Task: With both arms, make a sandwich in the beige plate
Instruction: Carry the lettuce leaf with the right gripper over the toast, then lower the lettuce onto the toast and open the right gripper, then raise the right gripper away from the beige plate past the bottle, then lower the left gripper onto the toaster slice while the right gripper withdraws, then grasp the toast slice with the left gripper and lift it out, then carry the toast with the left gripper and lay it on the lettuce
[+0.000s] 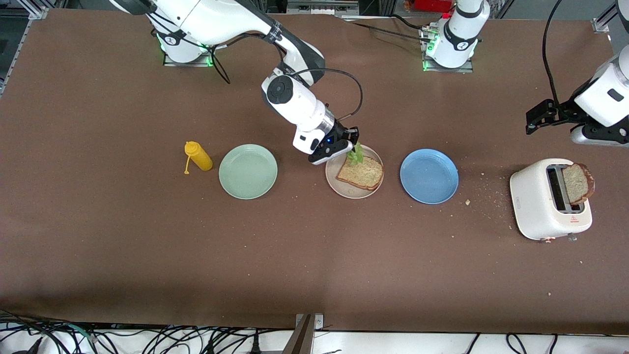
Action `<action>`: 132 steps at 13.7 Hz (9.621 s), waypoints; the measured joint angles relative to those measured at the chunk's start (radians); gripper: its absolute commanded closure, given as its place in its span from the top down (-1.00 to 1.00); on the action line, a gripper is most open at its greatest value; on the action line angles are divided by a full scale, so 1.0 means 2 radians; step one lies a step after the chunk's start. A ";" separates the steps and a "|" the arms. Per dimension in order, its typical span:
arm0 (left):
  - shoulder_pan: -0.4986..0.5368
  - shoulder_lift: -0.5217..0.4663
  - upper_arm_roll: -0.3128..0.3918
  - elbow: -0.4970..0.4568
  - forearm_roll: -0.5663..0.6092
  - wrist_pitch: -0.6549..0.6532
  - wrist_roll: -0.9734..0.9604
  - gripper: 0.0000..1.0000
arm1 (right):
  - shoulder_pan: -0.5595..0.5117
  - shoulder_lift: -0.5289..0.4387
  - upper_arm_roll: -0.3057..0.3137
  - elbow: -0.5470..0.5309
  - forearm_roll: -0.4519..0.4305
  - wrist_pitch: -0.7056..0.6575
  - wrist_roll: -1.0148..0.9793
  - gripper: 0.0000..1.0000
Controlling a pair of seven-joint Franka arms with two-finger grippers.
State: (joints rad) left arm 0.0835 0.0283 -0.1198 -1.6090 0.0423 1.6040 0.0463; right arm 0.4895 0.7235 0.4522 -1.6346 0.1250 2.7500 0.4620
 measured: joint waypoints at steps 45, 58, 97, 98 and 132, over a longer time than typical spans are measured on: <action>0.000 0.000 0.000 0.000 0.000 0.000 0.000 1.00 | 0.014 0.060 -0.020 0.041 -0.228 0.050 -0.028 1.00; 0.001 0.000 0.000 0.000 0.000 0.000 0.000 1.00 | -0.045 -0.047 -0.023 0.028 -0.162 -0.199 -0.030 1.00; 0.182 0.207 0.006 0.009 0.026 0.150 0.123 -1.00 | -0.263 -0.361 -0.183 -0.023 -0.079 -0.591 -0.201 1.00; 0.182 0.207 0.006 0.009 0.026 0.149 0.123 -1.00 | -0.263 -0.363 -0.184 -0.022 -0.079 -0.591 -0.201 1.00; 0.002 0.338 -0.152 0.082 -0.299 0.010 0.071 -1.00 | -0.254 -0.348 -0.190 0.009 -0.075 -0.604 -0.201 1.00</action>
State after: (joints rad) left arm 0.0881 0.7048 -0.4235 -1.4455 -0.5560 1.6249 0.1874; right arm -0.0187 0.0276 0.0716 -1.6171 -0.0249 1.5420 0.0597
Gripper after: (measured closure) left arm 0.912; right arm 0.000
